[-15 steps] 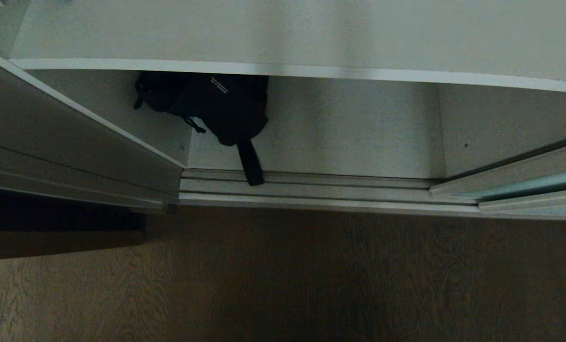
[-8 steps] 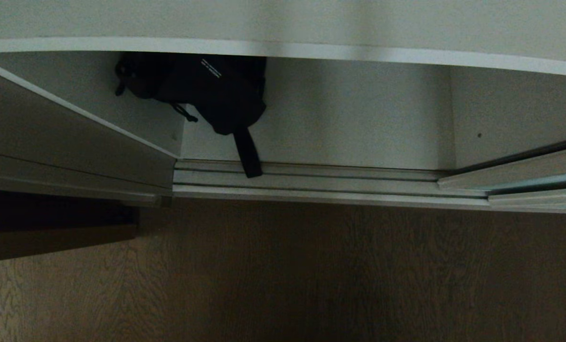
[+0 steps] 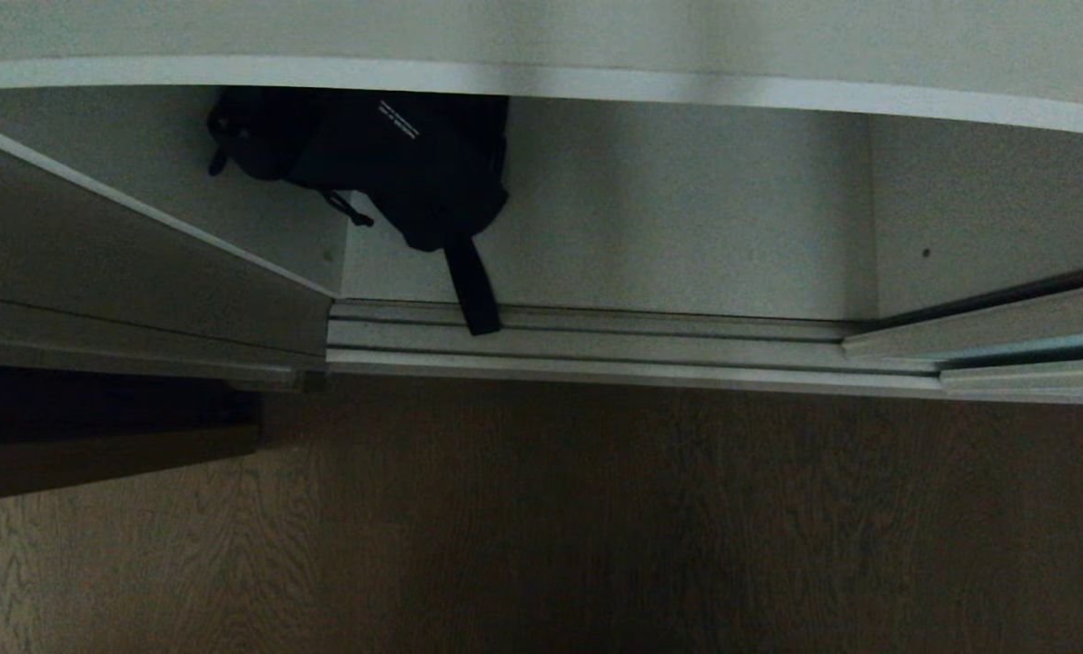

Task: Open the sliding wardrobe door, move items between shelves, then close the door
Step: Close the door

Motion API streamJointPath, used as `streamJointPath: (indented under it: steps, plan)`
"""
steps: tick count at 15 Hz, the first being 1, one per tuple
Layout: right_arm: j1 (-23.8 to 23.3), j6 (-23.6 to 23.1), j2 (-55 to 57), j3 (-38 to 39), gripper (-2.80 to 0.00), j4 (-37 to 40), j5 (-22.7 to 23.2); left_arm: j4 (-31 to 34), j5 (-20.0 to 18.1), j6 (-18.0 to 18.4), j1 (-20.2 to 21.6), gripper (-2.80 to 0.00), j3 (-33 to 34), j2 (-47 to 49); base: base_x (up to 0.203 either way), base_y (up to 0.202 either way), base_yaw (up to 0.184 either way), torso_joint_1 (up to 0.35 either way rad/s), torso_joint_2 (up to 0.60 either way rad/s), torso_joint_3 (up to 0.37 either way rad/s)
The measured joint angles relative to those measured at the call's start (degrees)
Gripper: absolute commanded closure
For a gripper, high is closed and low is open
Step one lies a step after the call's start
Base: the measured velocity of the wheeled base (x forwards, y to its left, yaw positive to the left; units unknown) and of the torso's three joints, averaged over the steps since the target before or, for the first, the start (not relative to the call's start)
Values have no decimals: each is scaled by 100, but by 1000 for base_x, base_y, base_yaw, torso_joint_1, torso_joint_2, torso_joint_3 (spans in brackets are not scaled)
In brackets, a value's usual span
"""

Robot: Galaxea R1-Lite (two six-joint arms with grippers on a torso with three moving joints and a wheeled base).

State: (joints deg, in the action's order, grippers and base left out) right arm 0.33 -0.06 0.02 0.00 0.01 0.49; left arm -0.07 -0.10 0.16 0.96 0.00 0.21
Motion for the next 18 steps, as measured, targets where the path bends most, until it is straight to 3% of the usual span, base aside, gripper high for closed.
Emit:
streamJointPath:
  steps: [18]
  plan:
    - [0, -3, 0, 0, 0, -1, 4, 0, 0, -16, -2, 0, 0, -2, 0, 0, 0, 1, 2, 199]
